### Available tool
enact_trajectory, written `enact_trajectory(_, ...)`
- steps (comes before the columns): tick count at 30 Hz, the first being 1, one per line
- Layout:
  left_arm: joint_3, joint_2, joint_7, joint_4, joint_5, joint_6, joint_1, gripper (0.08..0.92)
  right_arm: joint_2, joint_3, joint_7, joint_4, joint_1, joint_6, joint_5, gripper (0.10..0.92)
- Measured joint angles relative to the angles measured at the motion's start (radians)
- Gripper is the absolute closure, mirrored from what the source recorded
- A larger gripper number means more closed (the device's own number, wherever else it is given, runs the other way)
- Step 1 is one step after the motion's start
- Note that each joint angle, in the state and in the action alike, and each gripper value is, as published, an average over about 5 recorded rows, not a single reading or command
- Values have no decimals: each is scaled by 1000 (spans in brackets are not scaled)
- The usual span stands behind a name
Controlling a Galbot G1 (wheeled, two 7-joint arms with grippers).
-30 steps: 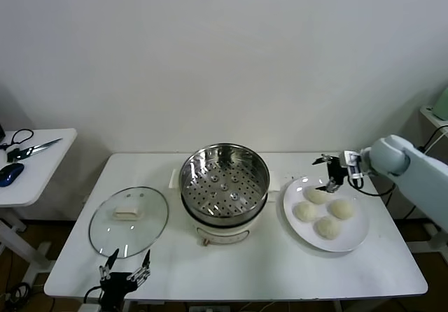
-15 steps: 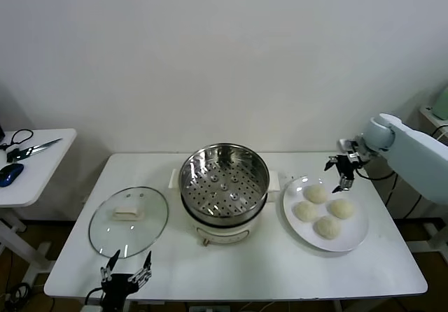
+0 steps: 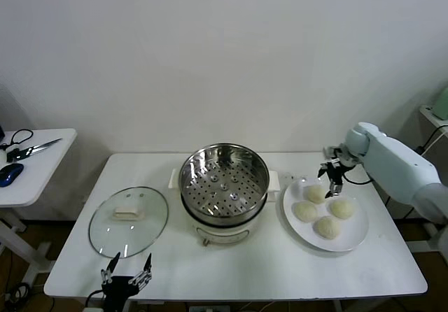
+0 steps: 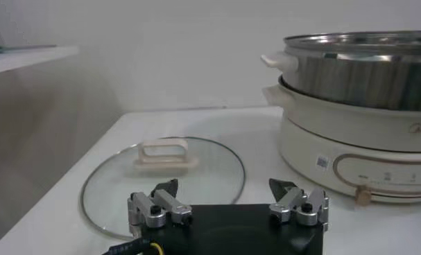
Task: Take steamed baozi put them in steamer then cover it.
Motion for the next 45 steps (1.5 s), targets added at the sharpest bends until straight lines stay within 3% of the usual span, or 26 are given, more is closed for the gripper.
enact_trajectory(9, 3, -3, -1, 4, 12, -5, 4, 177, 33, 27, 0, -45, -18, 3, -36, 253)
enact_trajectory(18, 15, -10, -3, 3, 29, -5, 8, 177, 46, 36, 0, -59, -22, 7, -52, 356)
enact_trajectory(23, 16, -10, -4, -2, 36, -2, 12, 177, 28, -1, -6, -25, 8, 16, -26, 363)
enact_trajectory(34, 18, -11, -5, -22, 48, 7, 16, 177, -27, -322, -41, 236, 333, 90, 201, 364)
enact_trajectory(45, 21, -11, -5, -33, 52, 11, 14, 177, 65, -565, -14, 545, 675, 292, 315, 364)
